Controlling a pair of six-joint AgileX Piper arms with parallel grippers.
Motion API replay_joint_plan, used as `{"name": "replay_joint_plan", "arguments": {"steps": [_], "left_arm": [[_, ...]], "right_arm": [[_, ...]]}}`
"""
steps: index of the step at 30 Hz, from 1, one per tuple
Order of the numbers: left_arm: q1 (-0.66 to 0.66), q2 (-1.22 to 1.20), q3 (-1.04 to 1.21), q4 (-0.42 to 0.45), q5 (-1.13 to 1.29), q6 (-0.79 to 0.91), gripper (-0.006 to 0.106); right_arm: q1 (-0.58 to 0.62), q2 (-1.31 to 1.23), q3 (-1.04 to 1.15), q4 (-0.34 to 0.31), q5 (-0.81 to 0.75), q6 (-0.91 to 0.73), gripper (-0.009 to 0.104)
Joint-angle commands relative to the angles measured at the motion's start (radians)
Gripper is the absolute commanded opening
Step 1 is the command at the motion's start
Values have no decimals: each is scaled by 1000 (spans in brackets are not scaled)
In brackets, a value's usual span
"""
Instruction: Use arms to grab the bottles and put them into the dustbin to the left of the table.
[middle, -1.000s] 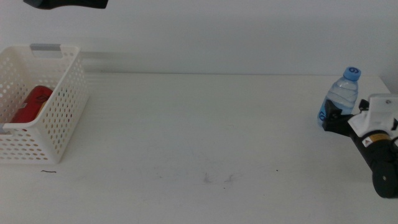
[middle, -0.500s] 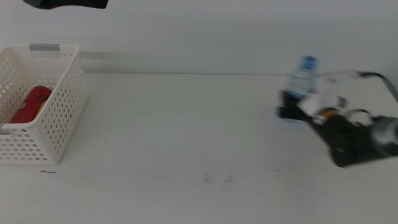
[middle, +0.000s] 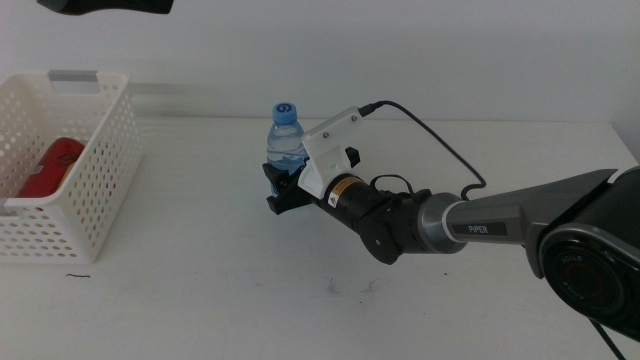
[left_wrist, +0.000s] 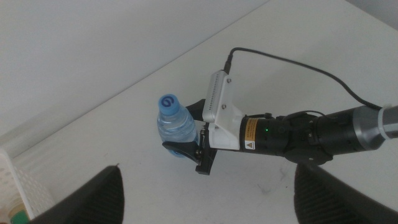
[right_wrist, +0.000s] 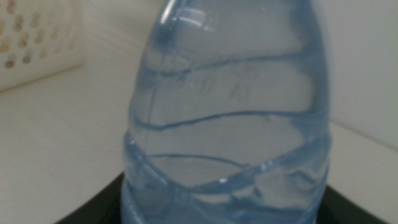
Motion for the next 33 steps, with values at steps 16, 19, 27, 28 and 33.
{"name": "replay_joint_plan", "arguments": {"steps": [16,19,27,28,33], "left_arm": [[-3,-5,1,-1,-6,-2,94],[-3,-5,1,-1,-6,-2,94],[-3,-5,1,-1,-6,-2,94],[-3,-5,1,-1,-6,-2,94],[-3,-5,1,-1,-6,-2,94]], "right_arm": [[7,-398,-20,86,997,171,91],[8,-581,-20,86,1227,171,91],[10,-957,-20,30,1437,171,90],[10,-976,-20,30,1437,171,90],[10,-997,-20,30,1433,171,90]]}}
